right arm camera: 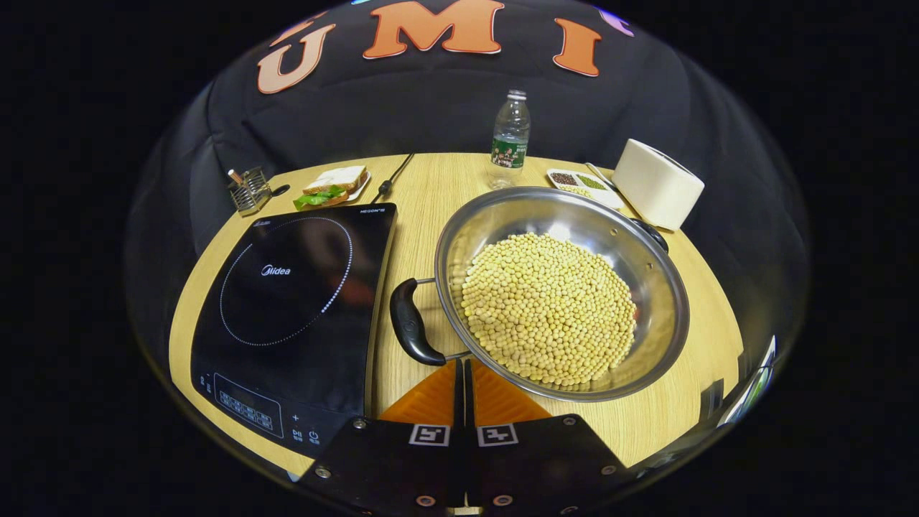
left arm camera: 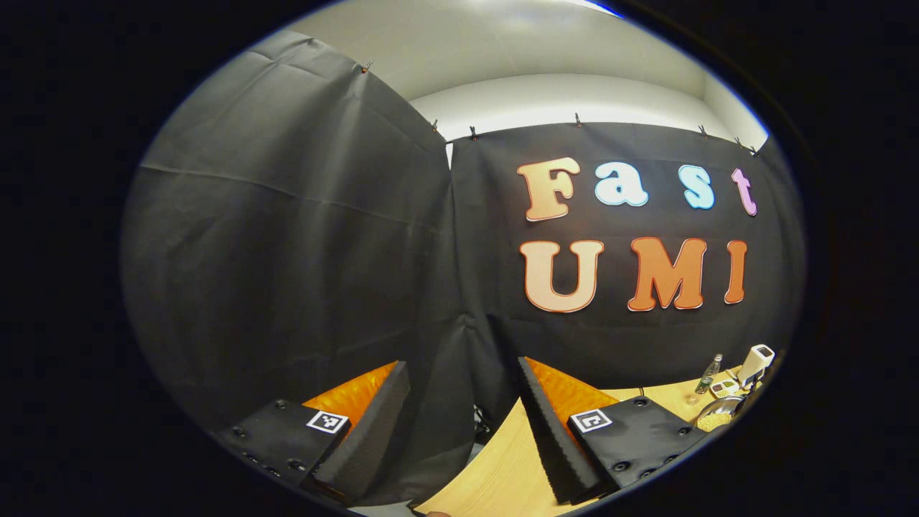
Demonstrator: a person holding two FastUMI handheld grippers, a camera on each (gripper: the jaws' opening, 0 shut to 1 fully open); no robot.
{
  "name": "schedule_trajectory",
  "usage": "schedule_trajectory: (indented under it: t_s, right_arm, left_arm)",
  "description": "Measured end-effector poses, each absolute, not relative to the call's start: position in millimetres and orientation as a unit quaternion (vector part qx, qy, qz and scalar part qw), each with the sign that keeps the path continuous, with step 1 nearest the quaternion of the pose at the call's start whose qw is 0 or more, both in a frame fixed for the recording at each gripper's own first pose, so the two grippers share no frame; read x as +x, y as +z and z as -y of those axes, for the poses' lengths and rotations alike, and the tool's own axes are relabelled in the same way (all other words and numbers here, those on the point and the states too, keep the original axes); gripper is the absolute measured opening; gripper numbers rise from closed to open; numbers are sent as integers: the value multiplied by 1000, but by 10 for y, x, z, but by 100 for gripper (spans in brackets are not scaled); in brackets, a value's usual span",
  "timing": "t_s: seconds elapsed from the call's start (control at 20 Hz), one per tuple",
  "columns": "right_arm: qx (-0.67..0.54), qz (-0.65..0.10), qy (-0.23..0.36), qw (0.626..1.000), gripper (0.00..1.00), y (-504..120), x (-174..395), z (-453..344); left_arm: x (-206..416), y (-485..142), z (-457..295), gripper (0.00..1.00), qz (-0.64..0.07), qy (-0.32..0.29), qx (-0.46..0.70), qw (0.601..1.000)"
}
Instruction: First push the handle of the pot to place it horizontally, then grasp the pot with both hands and set it on the induction cooktop.
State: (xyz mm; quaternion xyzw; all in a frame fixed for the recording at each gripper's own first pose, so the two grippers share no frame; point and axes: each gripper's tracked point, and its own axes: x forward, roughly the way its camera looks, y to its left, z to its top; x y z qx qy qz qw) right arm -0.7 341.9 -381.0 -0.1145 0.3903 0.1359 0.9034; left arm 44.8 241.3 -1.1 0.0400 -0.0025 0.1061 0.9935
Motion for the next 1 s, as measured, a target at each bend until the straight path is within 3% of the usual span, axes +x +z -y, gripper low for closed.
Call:
schedule_trajectory:
  t_s: [1.0]
  right_arm:
    - [-91, -394, 139, 904, 0, -3896, 323, -3849]
  left_arm:
    - [556, -216, -2445, 97, -11, 99, 40, 994]
